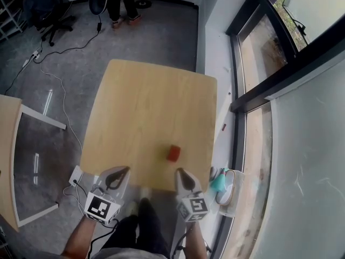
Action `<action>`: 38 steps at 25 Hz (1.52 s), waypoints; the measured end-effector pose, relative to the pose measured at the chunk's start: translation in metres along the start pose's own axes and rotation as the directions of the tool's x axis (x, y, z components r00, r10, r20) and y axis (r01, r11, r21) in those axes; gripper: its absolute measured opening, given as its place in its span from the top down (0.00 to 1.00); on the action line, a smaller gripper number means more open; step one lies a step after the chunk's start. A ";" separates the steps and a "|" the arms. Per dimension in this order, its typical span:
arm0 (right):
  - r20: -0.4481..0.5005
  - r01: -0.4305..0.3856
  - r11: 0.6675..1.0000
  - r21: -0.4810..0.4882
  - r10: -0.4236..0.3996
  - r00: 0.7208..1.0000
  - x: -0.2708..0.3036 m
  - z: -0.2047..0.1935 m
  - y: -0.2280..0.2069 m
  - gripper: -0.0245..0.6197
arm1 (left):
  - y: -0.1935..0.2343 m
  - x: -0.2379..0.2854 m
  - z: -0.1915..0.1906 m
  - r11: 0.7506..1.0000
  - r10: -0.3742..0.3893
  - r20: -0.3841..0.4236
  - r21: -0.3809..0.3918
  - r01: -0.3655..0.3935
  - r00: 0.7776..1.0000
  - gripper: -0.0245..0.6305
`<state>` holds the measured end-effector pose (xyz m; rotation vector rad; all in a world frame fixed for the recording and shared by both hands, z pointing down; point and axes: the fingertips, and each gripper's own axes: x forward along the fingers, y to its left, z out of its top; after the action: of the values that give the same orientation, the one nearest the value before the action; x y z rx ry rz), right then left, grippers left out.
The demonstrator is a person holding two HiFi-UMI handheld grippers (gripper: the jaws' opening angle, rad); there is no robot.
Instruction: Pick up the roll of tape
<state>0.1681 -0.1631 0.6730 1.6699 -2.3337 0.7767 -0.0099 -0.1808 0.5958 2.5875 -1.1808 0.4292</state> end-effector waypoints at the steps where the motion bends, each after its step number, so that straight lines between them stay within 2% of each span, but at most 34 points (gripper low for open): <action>1: -0.003 -0.001 1.000 0.004 0.002 1.000 0.003 0.000 -0.001 0.90 | 0.000 0.001 -0.001 1.000 0.001 0.000 0.005 -0.001 1.000 0.96; 6: -0.010 -0.005 1.000 0.022 0.006 1.000 0.017 -0.002 -0.007 0.85 | 0.005 0.004 -0.003 1.000 0.013 0.000 0.001 -0.013 1.000 0.96; 14: -0.037 -0.006 1.000 0.025 0.007 0.999 0.042 -0.018 -0.016 0.66 | 0.007 0.010 -0.011 1.000 0.014 -0.015 0.007 -0.014 1.000 0.96; 23: -0.022 0.012 0.999 0.051 -0.011 1.000 0.059 -0.018 -0.015 0.53 | 0.011 0.005 -0.019 1.000 0.028 -0.033 -0.002 -0.028 0.999 0.96; 31: -0.031 0.002 0.999 0.047 0.000 1.000 0.071 -0.020 -0.010 0.49 | 0.017 0.007 -0.022 0.999 0.041 -0.044 -0.009 -0.042 0.998 0.96; 38: -0.040 0.016 0.999 0.037 -0.015 0.999 0.077 -0.020 -0.013 0.52 | 0.023 0.008 -0.026 0.998 0.053 -0.053 -0.013 -0.054 0.997 0.96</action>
<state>0.1490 -0.2202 0.7261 1.6695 -2.2909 0.8484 -0.0262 -0.1917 0.6252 2.5206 -1.2333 0.4953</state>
